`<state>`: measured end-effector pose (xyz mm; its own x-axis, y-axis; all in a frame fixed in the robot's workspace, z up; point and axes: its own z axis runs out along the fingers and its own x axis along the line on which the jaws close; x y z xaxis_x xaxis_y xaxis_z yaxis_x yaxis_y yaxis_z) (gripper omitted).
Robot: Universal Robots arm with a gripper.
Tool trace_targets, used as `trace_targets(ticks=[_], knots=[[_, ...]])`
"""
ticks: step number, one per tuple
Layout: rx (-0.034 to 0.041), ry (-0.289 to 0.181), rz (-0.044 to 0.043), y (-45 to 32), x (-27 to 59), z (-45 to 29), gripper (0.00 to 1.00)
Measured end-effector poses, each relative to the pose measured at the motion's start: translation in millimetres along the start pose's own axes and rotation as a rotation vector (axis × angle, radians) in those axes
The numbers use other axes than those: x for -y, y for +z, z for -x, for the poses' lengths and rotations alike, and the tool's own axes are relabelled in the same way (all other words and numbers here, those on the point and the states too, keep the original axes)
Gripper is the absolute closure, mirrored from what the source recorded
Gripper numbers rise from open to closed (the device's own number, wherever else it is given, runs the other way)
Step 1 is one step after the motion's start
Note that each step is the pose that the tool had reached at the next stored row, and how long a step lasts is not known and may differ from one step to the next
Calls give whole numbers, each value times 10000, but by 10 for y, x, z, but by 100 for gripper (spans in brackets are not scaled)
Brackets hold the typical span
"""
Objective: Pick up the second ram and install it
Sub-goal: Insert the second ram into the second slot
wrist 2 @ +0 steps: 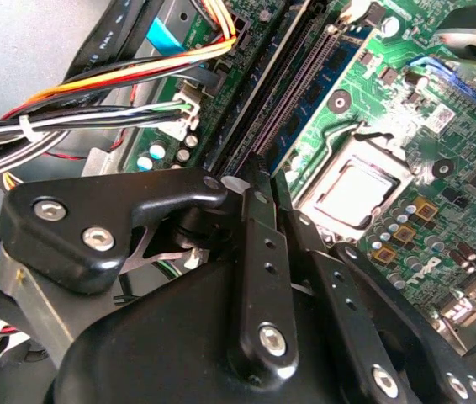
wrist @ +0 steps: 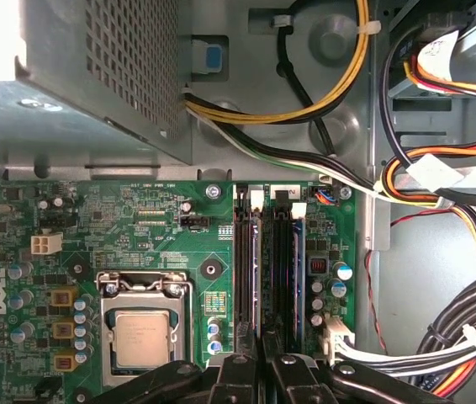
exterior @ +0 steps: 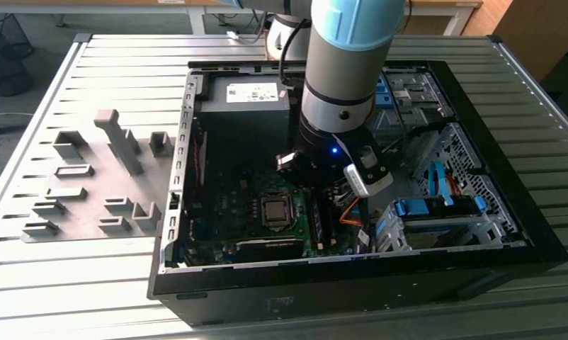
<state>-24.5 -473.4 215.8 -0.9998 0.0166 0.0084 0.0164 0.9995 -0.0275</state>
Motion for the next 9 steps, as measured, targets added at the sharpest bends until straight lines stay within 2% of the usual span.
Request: trace_targets(ticks=[9], knots=[[3,-60,2,6,0,0,86]])
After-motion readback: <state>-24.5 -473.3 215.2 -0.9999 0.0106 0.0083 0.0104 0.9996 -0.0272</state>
